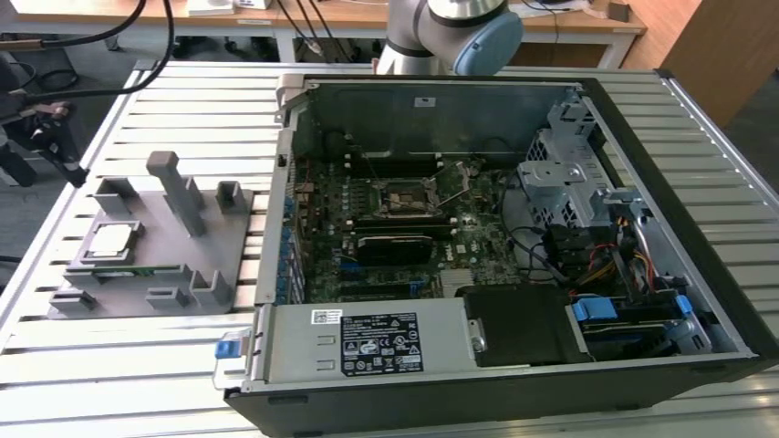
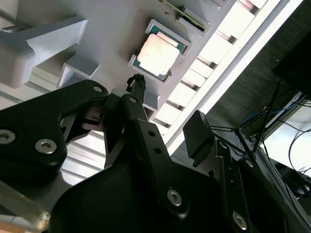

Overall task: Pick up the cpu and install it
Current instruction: 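Pick up the cpu and move it towards the insertion slot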

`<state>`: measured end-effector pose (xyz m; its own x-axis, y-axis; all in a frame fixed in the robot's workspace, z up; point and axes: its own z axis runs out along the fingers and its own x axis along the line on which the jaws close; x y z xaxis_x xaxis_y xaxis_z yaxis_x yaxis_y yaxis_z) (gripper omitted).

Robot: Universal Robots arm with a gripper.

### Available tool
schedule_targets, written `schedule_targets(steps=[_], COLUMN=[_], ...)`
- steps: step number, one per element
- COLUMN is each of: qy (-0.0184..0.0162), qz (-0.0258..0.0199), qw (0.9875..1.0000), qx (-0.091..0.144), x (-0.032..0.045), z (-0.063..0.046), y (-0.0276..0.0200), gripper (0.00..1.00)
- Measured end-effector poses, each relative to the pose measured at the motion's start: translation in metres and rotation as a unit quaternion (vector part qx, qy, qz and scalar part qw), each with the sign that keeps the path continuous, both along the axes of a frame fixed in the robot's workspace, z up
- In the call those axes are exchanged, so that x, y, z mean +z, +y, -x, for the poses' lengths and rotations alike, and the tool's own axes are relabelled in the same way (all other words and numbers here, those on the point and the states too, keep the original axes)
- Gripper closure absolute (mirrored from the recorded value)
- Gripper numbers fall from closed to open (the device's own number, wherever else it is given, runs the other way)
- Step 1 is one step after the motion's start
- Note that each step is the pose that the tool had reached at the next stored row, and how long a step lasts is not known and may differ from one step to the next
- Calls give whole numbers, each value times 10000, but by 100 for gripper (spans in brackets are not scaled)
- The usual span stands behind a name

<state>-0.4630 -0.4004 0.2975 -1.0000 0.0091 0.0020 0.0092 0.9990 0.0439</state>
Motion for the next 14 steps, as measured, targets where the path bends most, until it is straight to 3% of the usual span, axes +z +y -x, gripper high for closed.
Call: schedule_targets(steps=[14], qy=[0], qz=[0], qw=[10000], qx=[2], x=[-107], z=[0], y=[-2], gripper=[41])
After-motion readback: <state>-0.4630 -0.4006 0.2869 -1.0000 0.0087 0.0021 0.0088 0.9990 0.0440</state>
